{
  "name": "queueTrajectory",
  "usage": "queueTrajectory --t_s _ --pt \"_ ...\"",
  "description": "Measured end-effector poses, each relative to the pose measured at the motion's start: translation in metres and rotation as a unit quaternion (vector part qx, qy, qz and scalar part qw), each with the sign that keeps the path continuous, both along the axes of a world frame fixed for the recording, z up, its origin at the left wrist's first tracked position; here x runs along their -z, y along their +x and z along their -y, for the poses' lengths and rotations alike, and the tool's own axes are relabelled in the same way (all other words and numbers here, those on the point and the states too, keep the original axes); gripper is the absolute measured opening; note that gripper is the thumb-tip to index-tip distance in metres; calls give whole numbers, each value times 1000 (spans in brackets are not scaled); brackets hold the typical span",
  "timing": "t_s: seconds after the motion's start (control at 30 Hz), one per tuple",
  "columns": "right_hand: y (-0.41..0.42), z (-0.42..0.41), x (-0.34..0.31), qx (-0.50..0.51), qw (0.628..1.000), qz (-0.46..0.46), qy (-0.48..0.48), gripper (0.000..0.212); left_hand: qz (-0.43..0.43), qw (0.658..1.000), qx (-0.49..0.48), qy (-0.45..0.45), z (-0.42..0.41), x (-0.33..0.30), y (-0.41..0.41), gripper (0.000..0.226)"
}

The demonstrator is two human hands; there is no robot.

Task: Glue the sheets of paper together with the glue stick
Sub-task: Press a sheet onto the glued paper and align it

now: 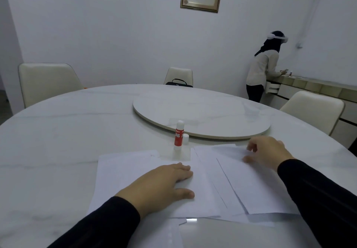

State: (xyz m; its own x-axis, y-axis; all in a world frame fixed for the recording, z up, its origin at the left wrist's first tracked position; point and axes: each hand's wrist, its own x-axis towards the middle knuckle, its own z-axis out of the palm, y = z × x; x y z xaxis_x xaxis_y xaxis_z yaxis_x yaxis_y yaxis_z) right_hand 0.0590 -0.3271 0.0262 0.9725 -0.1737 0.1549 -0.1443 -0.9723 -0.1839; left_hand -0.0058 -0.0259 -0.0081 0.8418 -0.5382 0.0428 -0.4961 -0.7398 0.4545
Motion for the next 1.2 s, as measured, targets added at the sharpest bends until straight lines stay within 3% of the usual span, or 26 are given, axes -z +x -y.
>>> queueTrajectory --t_s 0.17,0.23,0.3,0.37,0.43,0.5,0.57,0.63,0.73,0.8,1.0,1.2 --pt "-19 20 -41 -37 998 50 -22 34 24 1000 2 10 7 -1 -2 59" --pt "-32 32 -67 -42 996 73 -10 24 28 1000 9 9 11 -2 -3 58" --pt "-45 41 -89 -40 990 101 94 7 24 999 1 -30 10 -4 -3 52" --pt "-56 44 -99 -45 951 121 280 10 37 990 -51 -129 4 -11 2 42" --pt "-63 32 -102 -53 886 136 440 6 21 961 -126 -244 -4 -25 8 32" --pt "-78 4 -97 -63 830 132 538 2 -82 919 -147 -358 -11 -43 -5 29" --pt "-83 -28 -88 -71 797 117 588 3 -191 863 -110 -455 -14 -59 -16 42" --pt "-86 -61 -75 -73 786 93 606 2 -212 827 -117 -508 -20 -70 -25 44" --pt "-88 -93 -52 -44 783 60 617 6 -144 841 -202 -482 -38 -71 -29 9" --pt "-89 -101 -38 -36 795 16 605 10 -103 863 -261 -420 -55 -64 -28 12" --pt "-98 -99 -16 -39 837 -80 541 32 -120 888 -312 -314 -81 -33 -31 13" --pt "-104 -102 -8 -30 870 -101 482 13 -112 895 -324 -285 -89 -22 -35 9"
